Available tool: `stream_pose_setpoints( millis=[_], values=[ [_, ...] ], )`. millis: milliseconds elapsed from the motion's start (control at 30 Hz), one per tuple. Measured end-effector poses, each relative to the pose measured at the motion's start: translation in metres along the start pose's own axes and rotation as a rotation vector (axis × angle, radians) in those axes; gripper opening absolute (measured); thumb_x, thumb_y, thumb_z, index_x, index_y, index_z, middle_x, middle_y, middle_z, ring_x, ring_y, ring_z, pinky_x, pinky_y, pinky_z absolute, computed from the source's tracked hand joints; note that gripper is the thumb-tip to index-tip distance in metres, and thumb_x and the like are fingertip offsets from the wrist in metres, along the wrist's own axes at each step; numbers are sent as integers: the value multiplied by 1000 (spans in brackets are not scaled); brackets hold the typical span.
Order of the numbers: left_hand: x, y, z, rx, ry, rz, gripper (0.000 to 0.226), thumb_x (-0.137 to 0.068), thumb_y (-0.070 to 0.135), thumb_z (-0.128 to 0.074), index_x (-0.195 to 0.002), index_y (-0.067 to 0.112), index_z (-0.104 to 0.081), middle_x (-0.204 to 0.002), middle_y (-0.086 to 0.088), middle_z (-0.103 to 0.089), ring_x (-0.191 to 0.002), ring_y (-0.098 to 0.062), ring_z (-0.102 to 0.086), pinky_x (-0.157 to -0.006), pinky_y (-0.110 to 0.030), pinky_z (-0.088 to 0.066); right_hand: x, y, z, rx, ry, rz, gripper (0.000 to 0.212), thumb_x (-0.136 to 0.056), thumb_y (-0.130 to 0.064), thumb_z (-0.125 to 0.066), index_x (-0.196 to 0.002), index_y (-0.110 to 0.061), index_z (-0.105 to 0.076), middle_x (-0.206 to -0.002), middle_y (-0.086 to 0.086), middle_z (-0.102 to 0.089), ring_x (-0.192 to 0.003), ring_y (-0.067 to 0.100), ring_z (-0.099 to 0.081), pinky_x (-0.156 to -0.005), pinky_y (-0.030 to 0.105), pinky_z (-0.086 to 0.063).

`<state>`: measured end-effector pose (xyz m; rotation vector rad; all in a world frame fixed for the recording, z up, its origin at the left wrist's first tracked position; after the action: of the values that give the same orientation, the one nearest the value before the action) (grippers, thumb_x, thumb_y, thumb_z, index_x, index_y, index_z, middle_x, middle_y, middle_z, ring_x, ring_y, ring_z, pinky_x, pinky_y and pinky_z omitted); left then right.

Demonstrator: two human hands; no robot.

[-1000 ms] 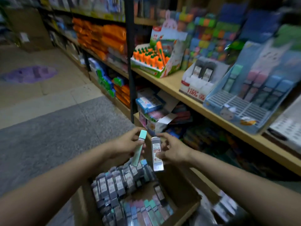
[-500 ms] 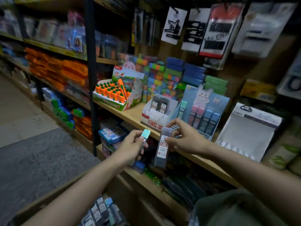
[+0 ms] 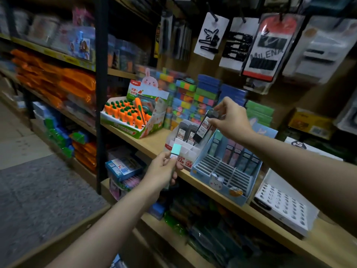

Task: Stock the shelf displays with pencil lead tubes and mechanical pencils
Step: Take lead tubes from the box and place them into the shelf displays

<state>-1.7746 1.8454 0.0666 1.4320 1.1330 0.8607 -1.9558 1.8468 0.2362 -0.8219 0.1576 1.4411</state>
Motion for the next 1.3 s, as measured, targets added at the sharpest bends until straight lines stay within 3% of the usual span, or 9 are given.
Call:
stream_pose_setpoints(
  millis=[200, 400, 500, 767, 900, 1067, 1167, 1233, 1300],
  values=[
    [-11, -6, 6, 33, -12, 43, 17, -103, 14, -39, -105, 19, -56, -83, 0, -60, -58, -8, -50, -48, -21, -43, -19, 1, -47, 71, -35, 30, 34, -81, -14, -77, -91, -17, -45, -84, -2, -53, -82, 17, -49, -69, 27, -34],
    [-17, -9, 15, 9, -37, -26, 15, -100, 19, -49, -100, 18, -64, -78, 6, -70, -67, -1, -64, -70, -24, -54, -23, 8, -73, 124, -79, 18, 31, -80, -11, -78, -96, -15, -52, -99, 8, -62, -88, 21, -55, -72, 33, -45],
    [-18, -10, 17, 28, -25, -18, 12, -101, 20, -49, -104, 20, -61, -85, 8, -72, -67, -2, -64, -66, -25, -54, -23, 6, -75, 140, -83, 34, 32, -78, -12, -80, -101, -11, -57, -100, 8, -64, -92, 23, -59, -78, 37, -52],
    [-18, -17, 16, 14, 37, 84, 21, -103, 24, -43, -112, 13, -58, -84, 4, -65, -67, -6, -57, -55, -17, -49, -35, -1, -47, 134, 24, 97, 30, -77, -12, -80, -94, -15, -56, -94, 2, -62, -85, 19, -59, -70, 34, -50],
    [-15, -20, 10, 25, 10, 89, 24, -103, 23, -44, -120, 10, -55, -96, -1, -62, -73, -7, -59, -59, -19, -50, -28, 7, -66, 180, -40, 101, 31, -76, -11, -80, -90, -14, -52, -94, 8, -60, -84, 21, -54, -68, 31, -40],
    [-12, -21, 8, 30, -20, 79, 24, -102, 22, -47, -121, 13, -58, -103, -6, -64, -80, -10, -62, -66, -22, -53, -21, 13, -83, 279, -99, 104, 16, -81, -11, -76, -94, -8, -67, -110, 12, -53, -99, 29, -55, -86, 42, -51],
    [-11, -20, 7, 37, -29, 52, 24, -100, 22, -52, -119, 15, -62, -101, -4, -68, -83, -9, -64, -69, -21, -56, -19, 11, -74, 275, -69, 105, 23, -88, -14, -70, -109, -7, -70, -118, 11, -52, -104, 26, -57, -92, 36, -50],
    [-10, -18, 3, 42, -22, 22, 23, -99, 22, -54, -117, 16, -65, -99, -2, -70, -81, -6, -66, -68, -20, -56, -12, 5, -55, 179, 18, 88, 25, -92, -20, -64, -115, -11, -69, -118, 8, -58, -97, 18, -61, -85, 25, -48],
    [-7, -15, -4, 84, -30, -8, 18, -98, 22, -55, -111, 20, -67, -98, 0, -71, -79, -5, -67, -68, -19, -55, 4, 3, -43, 0, -44, 39, 23, -93, -28, -62, -113, -18, -68, -107, 1, -67, -83, 10, -67, -76, 20, -52]
  ],
)
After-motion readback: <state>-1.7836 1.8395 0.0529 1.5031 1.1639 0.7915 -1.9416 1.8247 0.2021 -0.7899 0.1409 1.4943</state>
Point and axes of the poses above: each hand's wrist, its own x-axis away from the middle knuckle, its own z-axis out of the back of the hand, y = z × x, the point moved 6 cm from there along -x, towards the middle knuckle
